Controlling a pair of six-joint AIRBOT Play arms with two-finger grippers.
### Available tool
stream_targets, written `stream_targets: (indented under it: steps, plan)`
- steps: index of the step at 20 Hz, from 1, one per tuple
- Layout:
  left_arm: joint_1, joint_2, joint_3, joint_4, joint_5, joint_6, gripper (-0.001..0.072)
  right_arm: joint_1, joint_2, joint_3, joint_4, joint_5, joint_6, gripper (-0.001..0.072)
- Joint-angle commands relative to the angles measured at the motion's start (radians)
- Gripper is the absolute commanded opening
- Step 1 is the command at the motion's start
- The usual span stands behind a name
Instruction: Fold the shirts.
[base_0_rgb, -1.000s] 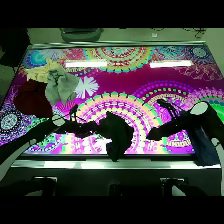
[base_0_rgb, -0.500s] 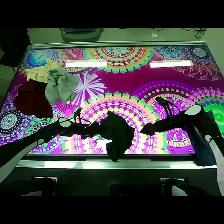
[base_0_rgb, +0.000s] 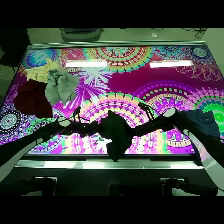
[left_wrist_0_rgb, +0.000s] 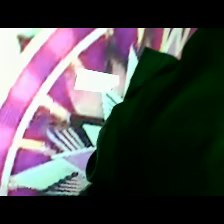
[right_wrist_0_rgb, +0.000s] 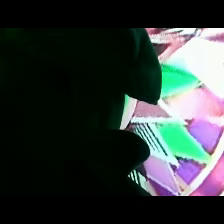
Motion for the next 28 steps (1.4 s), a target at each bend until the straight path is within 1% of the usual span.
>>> stream_targets:
  steps: [1, 3, 5, 7, 9, 11, 12, 15, 16, 17, 18, 20, 21, 22, 28]
  plan:
    - [0.068, 0.067, 0.059, 0.014, -0.020, 0.116, 0.0034, -0.040, 0.050, 0.083, -0.039, 0.013, -0.003, 0.0037]
    - [0.130, 0.165, 0.148, 0.127, -0.029, 0.125, 0.0033, -0.115, 0.152, 0.206, -0.097, 0.020, -0.003, 0.0037]
    - [0.191, 0.284, 0.266, 0.222, -0.052, 0.125, 0.0033, -0.190, 0.274, 0.370, -0.119, 0.017, -0.009, 0.0037]
    - [0.240, 0.414, 0.393, 0.267, -0.056, 0.125, 0.0033, -0.242, 0.394, 0.546, -0.133, 0.004, -0.026, 0.0037]
    - [0.285, 0.534, 0.505, 0.325, -0.049, 0.108, 0.0033, -0.259, 0.507, 0.686, -0.223, -0.028, -0.024, 0.0037]
    - [0.330, 0.636, 0.575, 0.379, -0.050, 0.046, 0.0033, -0.259, 0.605, 0.756, -0.341, -0.048, 0.009, 0.0037]
    - [0.348, 0.682, 0.590, 0.391, -0.050, 0.021, 0.0033, -0.259, 0.651, 0.765, -0.395, -0.051, 0.050, 0.0037]
    - [0.383, 0.804, 0.595, 0.432, -0.051, 0.014, 0.0033, -0.259, 0.752, 0.765, -0.484, -0.024, 0.123, 0.0037]
    - [0.391, 0.832, 0.595, 0.468, -0.053, -0.014, 0.0033, -0.259, 0.774, 0.765, -0.507, -0.005, 0.141, 0.0038]
    - [0.397, 0.855, 0.595, 0.515, -0.066, -0.057, 0.0034, -0.259, 0.791, 0.765, -0.529, 0.032, 0.153, 0.0038]
    - [0.400, 0.869, 0.595, 0.562, -0.106, -0.083, 0.0033, -0.259, 0.798, 0.765, -0.542, 0.084, 0.159, 0.0038]
    - [0.401, 0.874, 0.591, 0.671, -0.275, -0.100, 0.0033, -0.259, 0.792, 0.761, -0.586, 0.275, 0.171, 0.0038]
    - [0.401, 0.872, 0.571, 0.713, -0.360, -0.101, 0.0033, -0.259, 0.780, 0.761, -0.618, 0.397, 0.192, 0.0038]
    - [0.401, 0.877, 0.538, 0.730, -0.410, -0.100, 0.0033, -0.259, 0.769, 0.758, -0.637, 0.475, 0.208, 0.0038]
    - [0.401, 0.995, 0.372, 0.732, -0.438, -0.100, 0.0033, -0.259, 0.769, 0.743, -0.638, 0.667, 0.259, 0.0038]
